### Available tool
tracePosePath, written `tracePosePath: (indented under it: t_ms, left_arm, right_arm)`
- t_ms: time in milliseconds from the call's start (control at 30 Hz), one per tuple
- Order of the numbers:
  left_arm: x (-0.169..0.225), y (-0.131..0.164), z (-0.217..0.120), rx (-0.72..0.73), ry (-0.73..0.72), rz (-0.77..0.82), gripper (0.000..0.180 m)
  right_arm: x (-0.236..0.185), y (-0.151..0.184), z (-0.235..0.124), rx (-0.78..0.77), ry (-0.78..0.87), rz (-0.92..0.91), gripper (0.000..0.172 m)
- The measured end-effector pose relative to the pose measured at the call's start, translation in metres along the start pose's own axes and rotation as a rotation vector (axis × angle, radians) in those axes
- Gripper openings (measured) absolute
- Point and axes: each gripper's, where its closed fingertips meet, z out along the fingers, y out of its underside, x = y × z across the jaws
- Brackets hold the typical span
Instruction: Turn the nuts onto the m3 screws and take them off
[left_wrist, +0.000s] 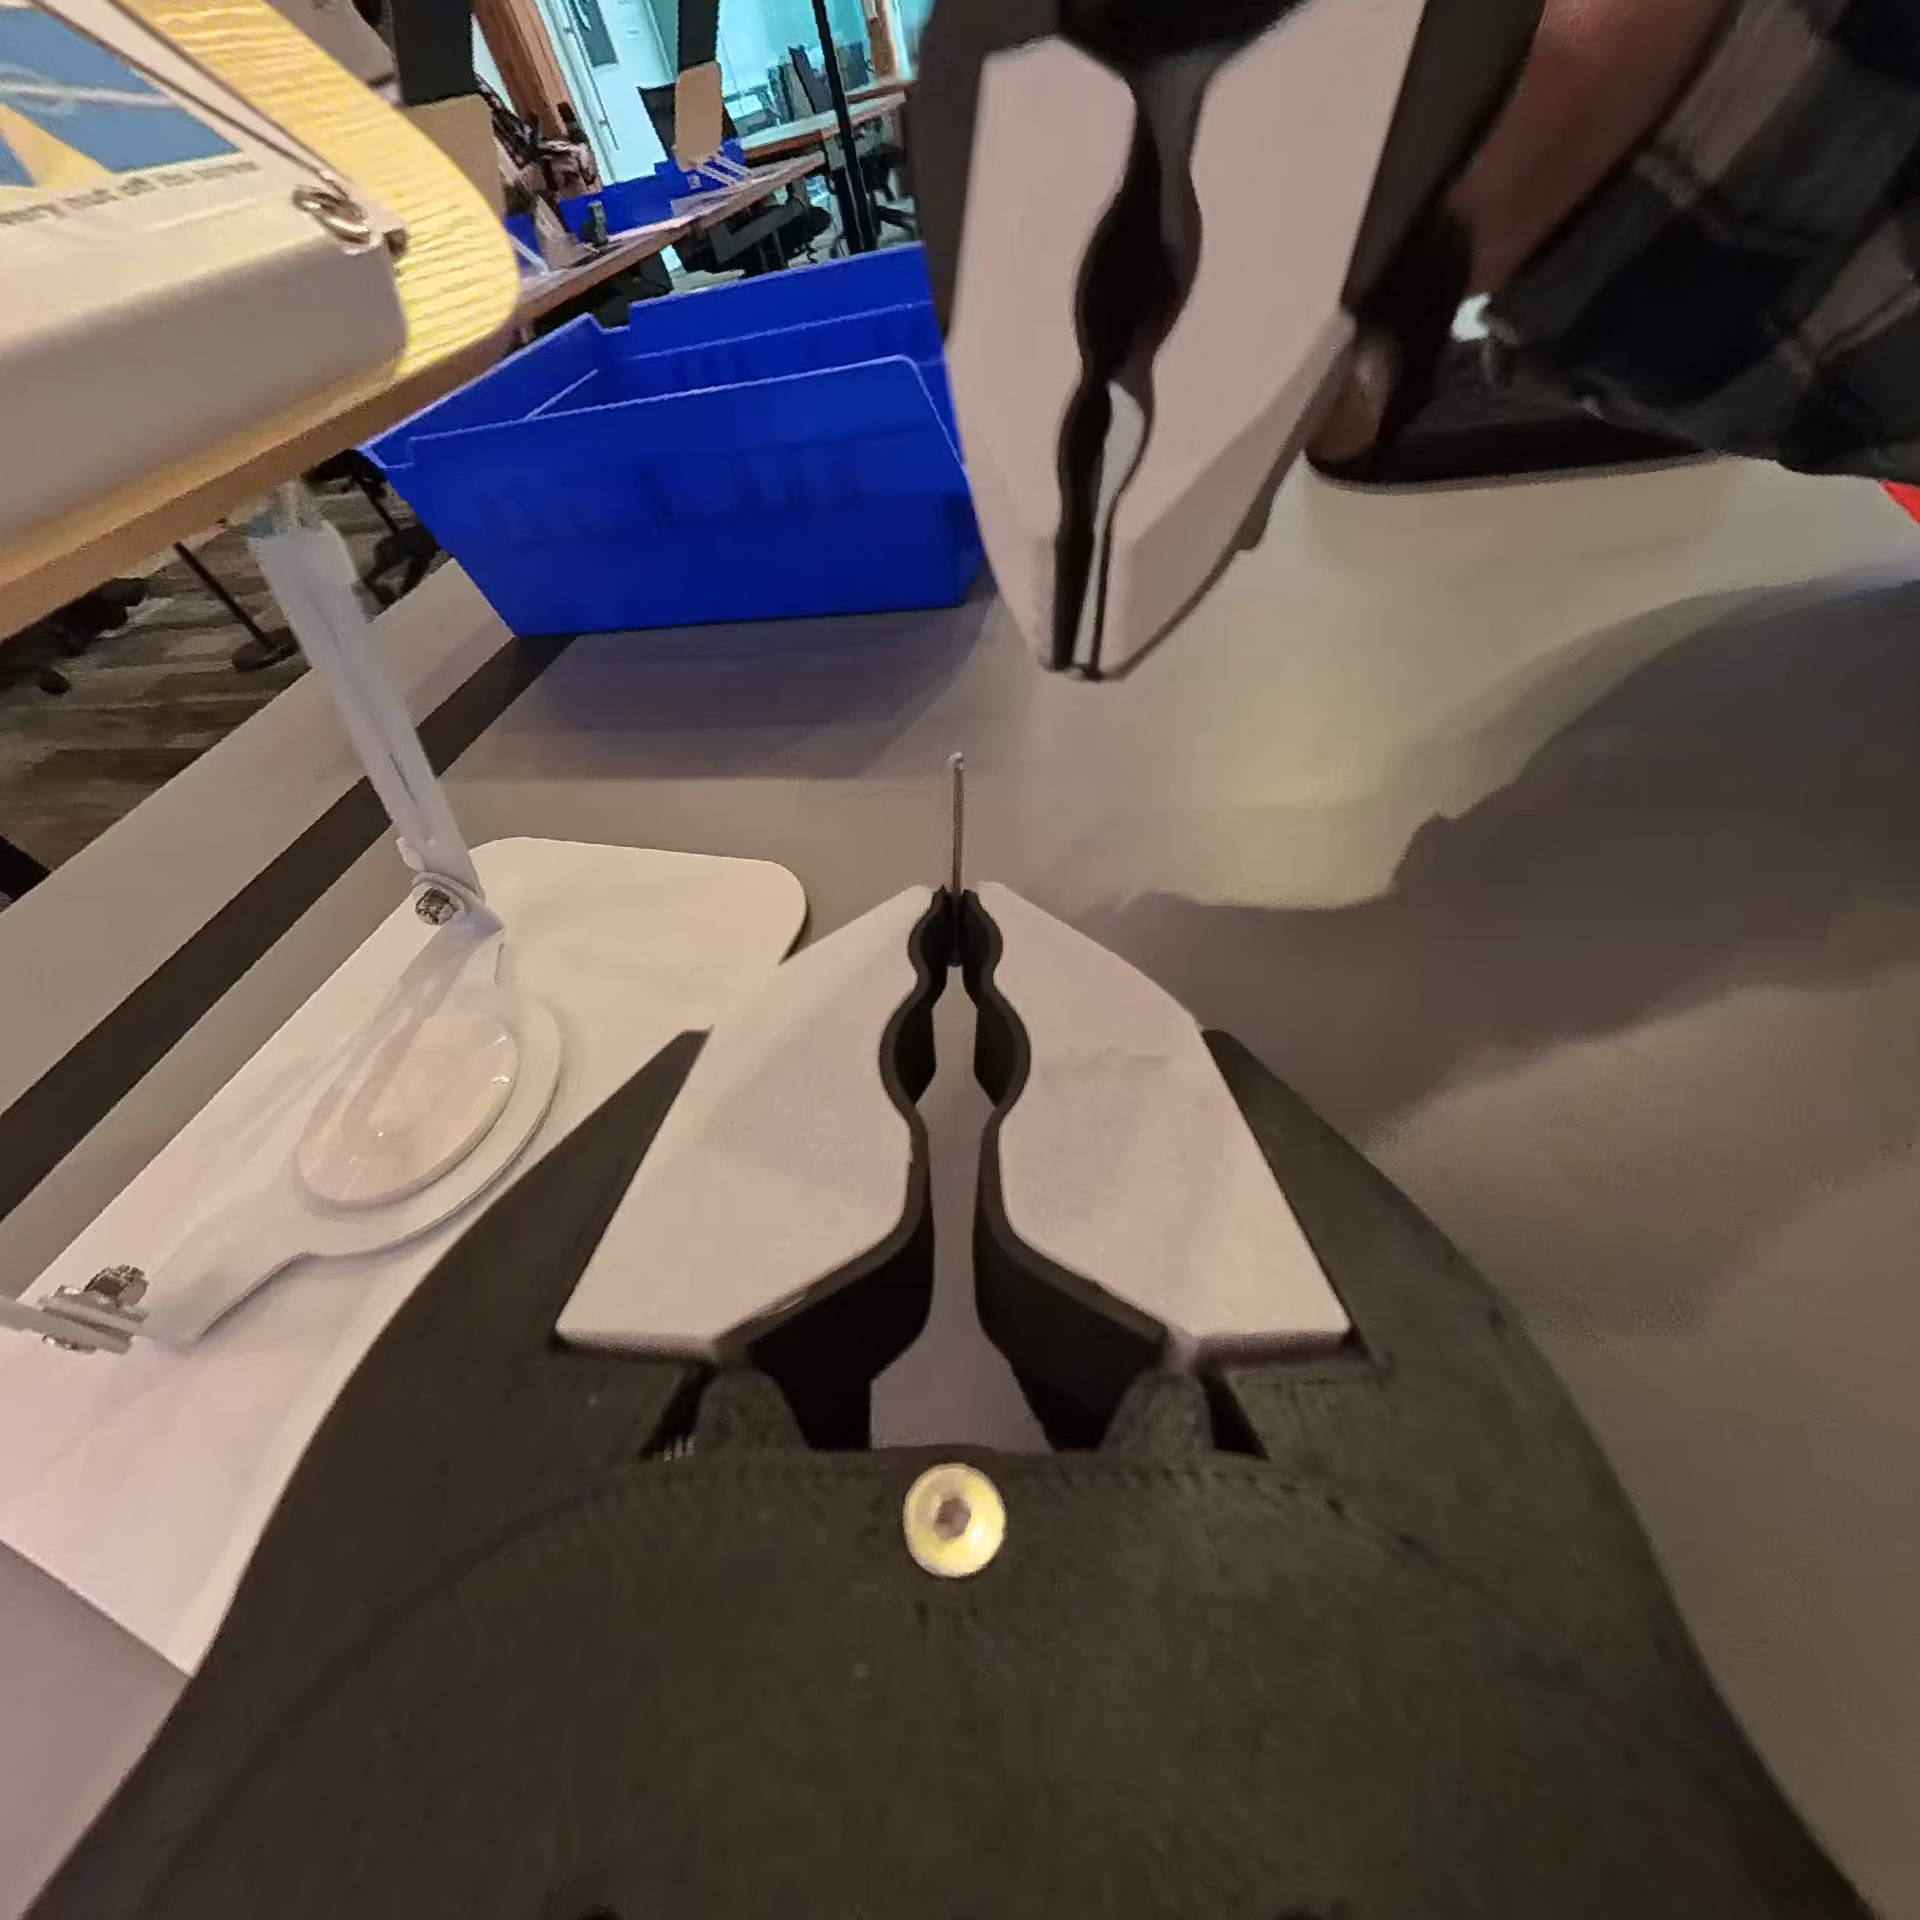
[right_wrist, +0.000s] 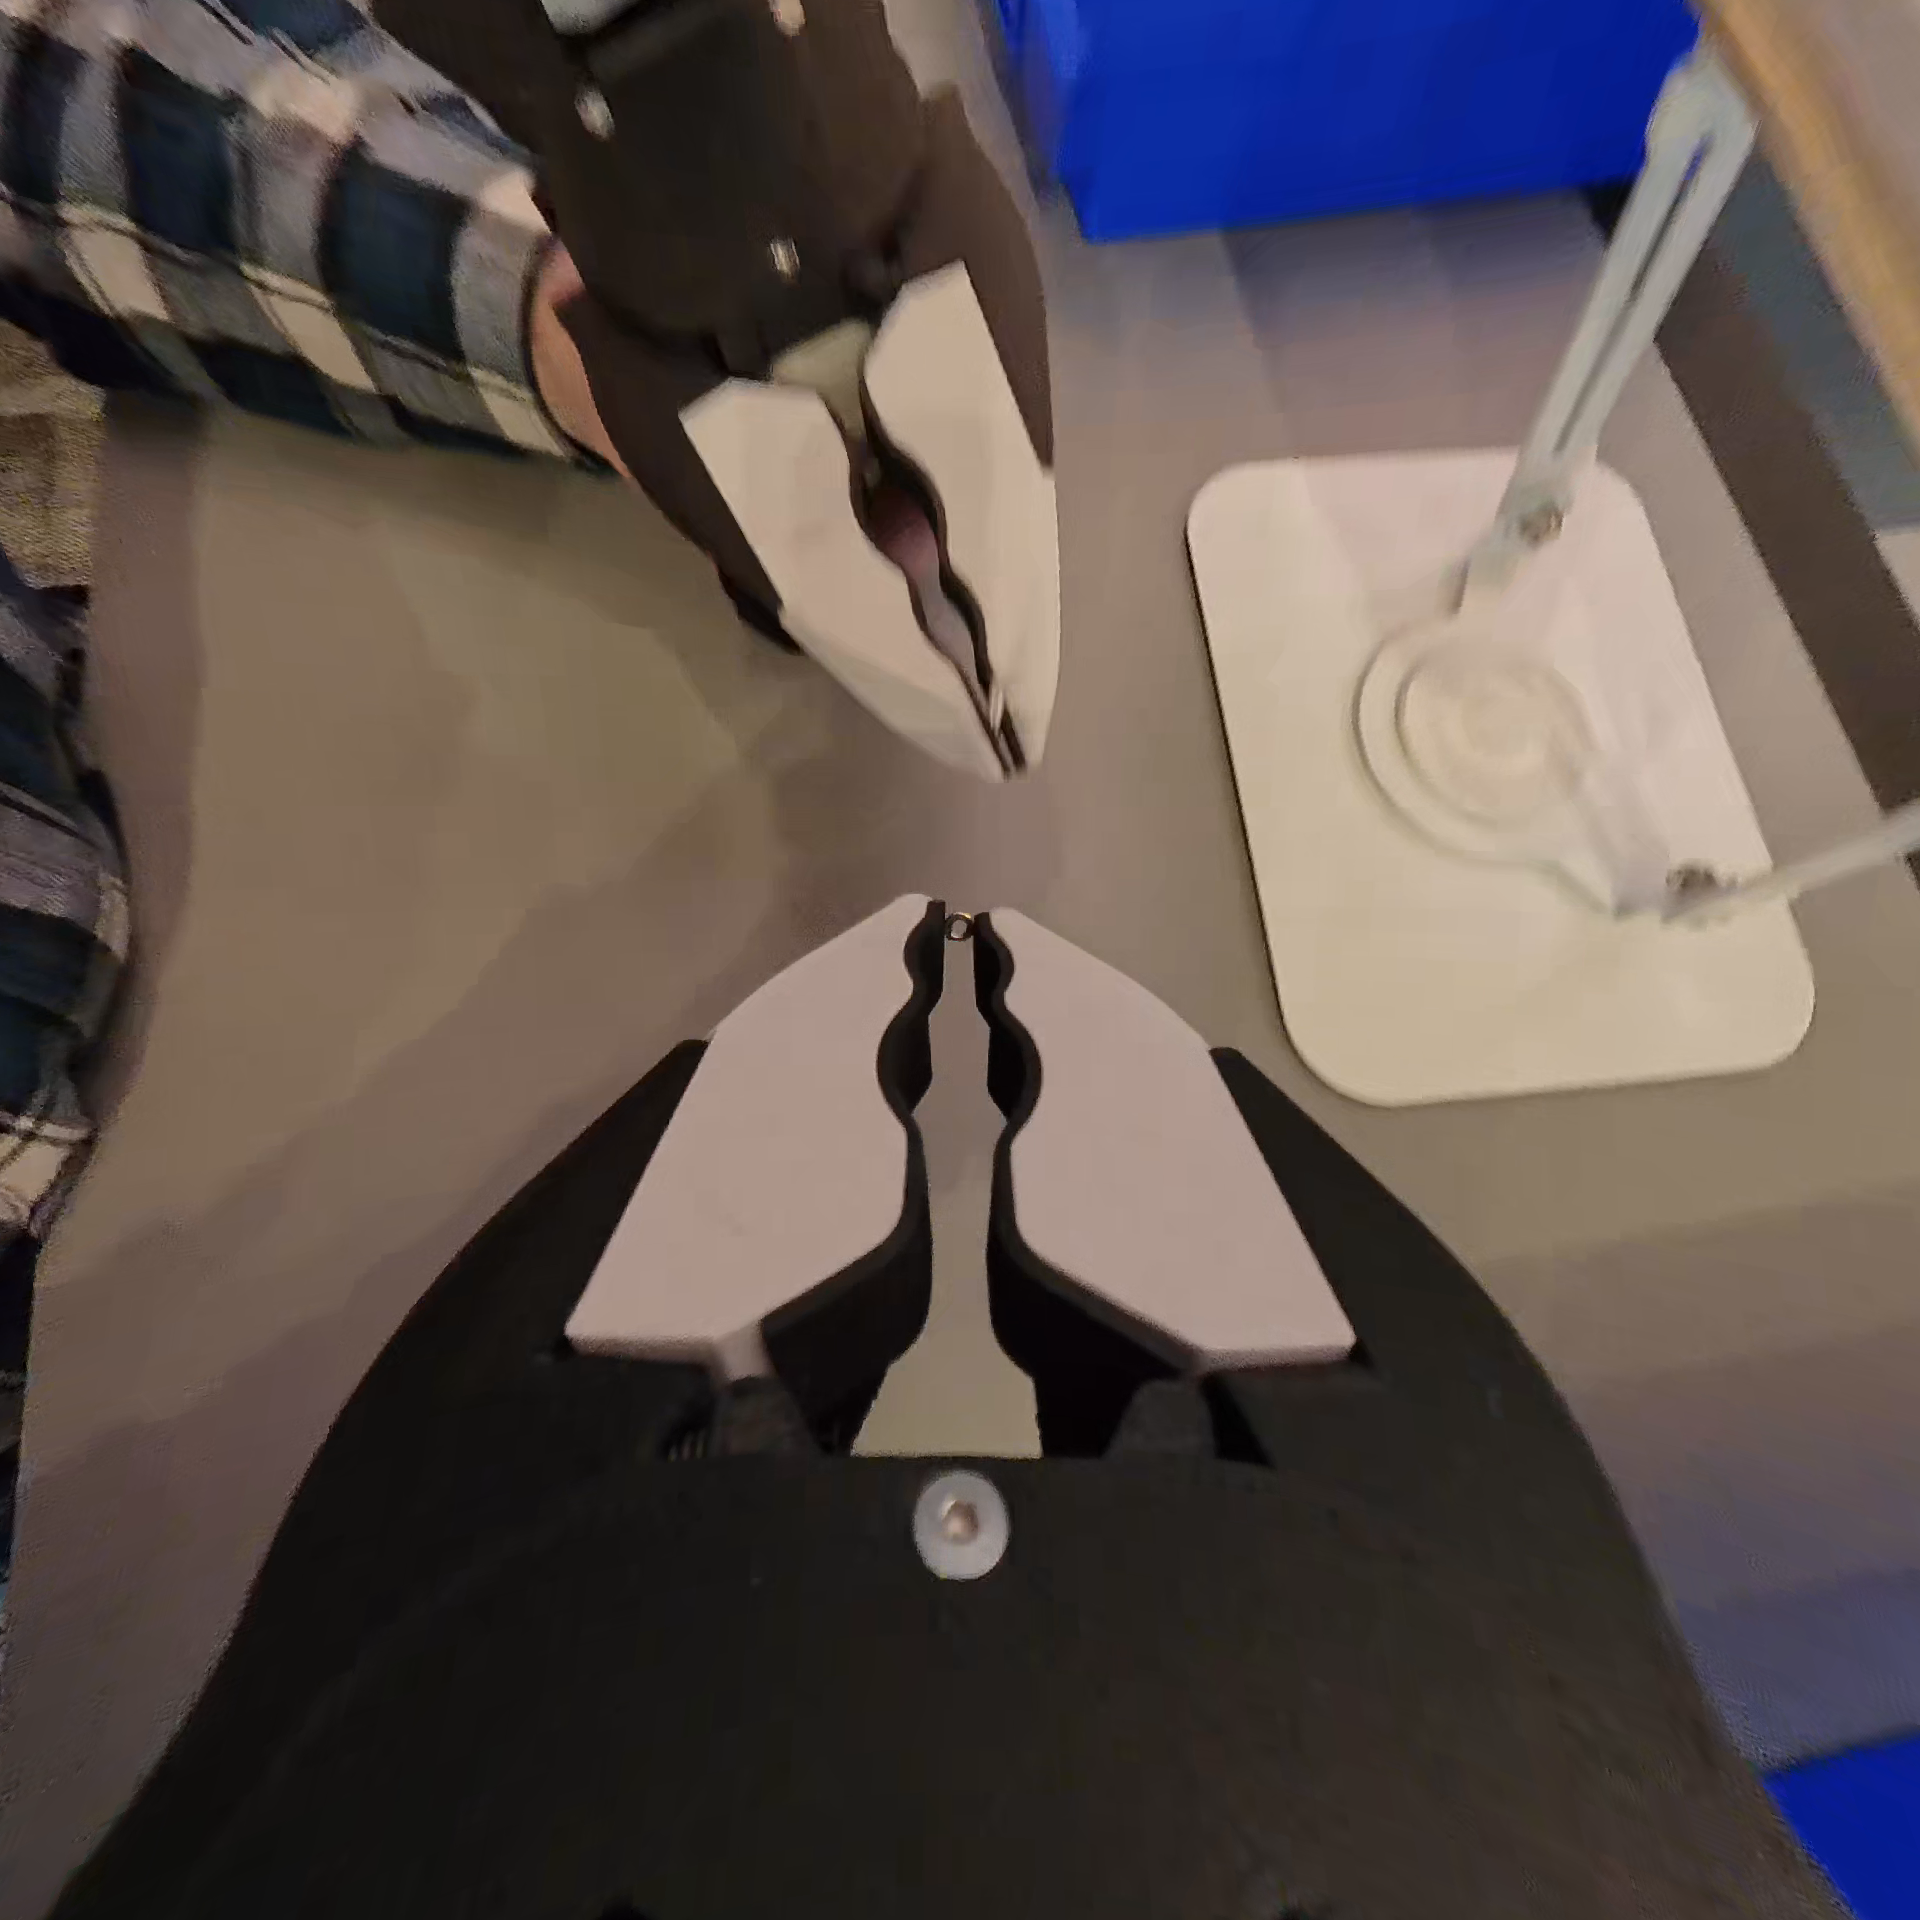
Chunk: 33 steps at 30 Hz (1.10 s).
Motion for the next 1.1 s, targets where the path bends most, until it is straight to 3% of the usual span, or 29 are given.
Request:
tracePosePath:
  t_ms: [267,1100]
  left_arm:
    - [0.01,0.001,0.003,-0.03,0.003,0.075,0.001]
    - [0.009,-0.002,0.003,-0.03,-0.015,0.104,0.001]
  right_arm:
    - [-0.005,-0.027,0.01,0.022,-0.008,-0.091,0.005]
    - [-0.004,-0.022,0.016,-0.025,0.024,-0.139,0.005]
